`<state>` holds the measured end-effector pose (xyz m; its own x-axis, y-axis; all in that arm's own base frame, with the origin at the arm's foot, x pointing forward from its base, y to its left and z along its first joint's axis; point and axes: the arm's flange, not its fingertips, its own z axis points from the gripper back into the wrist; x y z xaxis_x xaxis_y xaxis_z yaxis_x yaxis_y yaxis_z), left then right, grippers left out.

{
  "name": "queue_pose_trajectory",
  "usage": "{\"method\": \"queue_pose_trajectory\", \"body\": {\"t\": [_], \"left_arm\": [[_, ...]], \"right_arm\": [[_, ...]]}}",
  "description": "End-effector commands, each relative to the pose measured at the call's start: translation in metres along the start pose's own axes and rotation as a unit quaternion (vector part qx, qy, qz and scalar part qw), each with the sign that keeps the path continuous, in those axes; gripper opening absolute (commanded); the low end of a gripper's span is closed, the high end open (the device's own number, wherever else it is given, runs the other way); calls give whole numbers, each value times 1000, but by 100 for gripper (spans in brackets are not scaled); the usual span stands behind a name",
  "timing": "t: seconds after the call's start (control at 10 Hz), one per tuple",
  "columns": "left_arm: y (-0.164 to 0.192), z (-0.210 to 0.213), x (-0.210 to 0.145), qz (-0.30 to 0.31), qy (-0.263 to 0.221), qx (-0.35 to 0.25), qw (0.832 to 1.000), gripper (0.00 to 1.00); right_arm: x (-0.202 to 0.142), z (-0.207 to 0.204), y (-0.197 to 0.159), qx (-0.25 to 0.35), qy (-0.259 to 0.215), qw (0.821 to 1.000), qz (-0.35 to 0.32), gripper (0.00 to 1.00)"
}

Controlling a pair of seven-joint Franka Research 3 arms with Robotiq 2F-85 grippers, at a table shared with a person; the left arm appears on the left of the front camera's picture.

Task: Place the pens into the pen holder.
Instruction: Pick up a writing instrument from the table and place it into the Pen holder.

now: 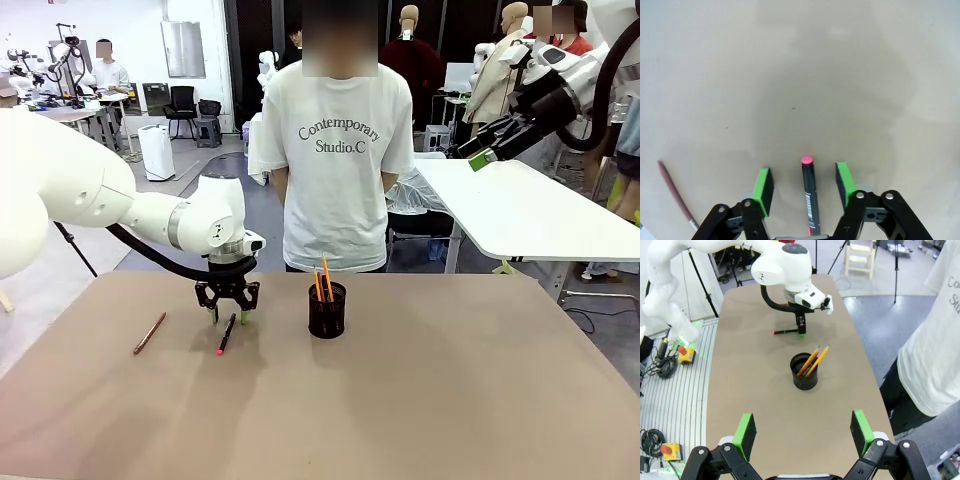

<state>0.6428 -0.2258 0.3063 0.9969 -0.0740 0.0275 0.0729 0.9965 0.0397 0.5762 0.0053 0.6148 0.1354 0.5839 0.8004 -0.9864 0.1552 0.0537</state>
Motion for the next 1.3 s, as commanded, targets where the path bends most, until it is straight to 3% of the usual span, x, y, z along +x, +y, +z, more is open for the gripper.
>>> {"method": "queue_pose_trajectory", "body": {"t": [0.0,0.7,0.9,1.2], "left_arm": [[1,0,2,13,5,6,1000,3],[6,8,-4,15,24,-9,1000,0],[19,28,-11,-48,54,-44,996,0],[40,73,-25,-147,30,-142,978,0]], "right_arm": [[1,1,0,2,0,1000,1,100],[1,1,0,2,0,1000,1,100],[1,1,0,2,0,1000,1,100],[1,1,0,2,0,1000,1,100]]}}
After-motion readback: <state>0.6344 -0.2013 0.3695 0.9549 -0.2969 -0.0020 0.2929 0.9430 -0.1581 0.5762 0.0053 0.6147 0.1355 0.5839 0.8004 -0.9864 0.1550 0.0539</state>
